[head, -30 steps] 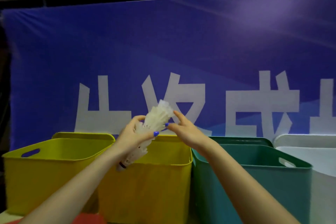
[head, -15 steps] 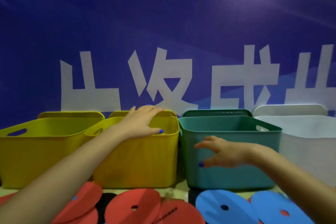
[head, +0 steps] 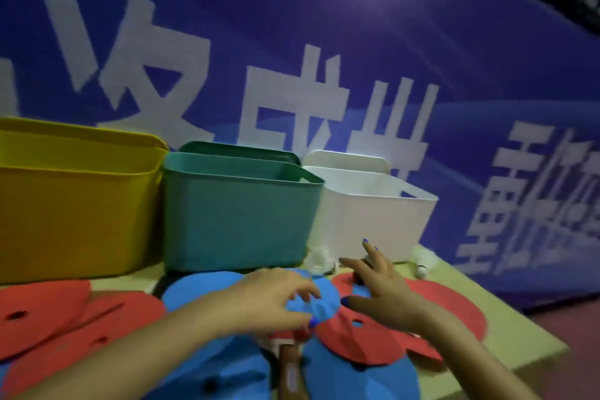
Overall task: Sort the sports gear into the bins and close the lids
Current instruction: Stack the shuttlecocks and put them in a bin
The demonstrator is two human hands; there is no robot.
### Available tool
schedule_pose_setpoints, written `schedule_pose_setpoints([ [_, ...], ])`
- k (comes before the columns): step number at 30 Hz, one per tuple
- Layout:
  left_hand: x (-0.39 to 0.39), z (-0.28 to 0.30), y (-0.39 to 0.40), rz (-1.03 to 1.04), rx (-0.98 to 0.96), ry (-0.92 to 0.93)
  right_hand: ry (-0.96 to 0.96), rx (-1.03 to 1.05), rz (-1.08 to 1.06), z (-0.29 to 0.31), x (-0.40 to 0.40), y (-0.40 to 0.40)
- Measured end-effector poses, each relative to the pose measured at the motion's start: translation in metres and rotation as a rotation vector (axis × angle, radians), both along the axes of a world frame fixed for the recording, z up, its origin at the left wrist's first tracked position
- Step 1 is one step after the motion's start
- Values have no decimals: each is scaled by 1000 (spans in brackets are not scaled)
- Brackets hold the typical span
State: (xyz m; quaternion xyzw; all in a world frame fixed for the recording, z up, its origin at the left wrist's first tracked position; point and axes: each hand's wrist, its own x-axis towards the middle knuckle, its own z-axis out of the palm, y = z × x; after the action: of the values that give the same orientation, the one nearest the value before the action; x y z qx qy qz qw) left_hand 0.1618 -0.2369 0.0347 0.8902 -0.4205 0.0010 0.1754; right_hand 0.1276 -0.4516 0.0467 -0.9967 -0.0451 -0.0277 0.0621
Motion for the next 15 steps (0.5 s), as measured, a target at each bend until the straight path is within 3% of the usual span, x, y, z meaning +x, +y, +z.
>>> schedule_pose_setpoints([
  [4,-4,-53,-40,-28,-23,14,-34,34,-247,-12,-25,-67],
  [11,0,-89,-35,-65,-87,35,-116,379,-400,-54,-36,-115],
  [15,3,-95,-31,-70,-119,126,-212,259,-447,-64,-21,-121],
])
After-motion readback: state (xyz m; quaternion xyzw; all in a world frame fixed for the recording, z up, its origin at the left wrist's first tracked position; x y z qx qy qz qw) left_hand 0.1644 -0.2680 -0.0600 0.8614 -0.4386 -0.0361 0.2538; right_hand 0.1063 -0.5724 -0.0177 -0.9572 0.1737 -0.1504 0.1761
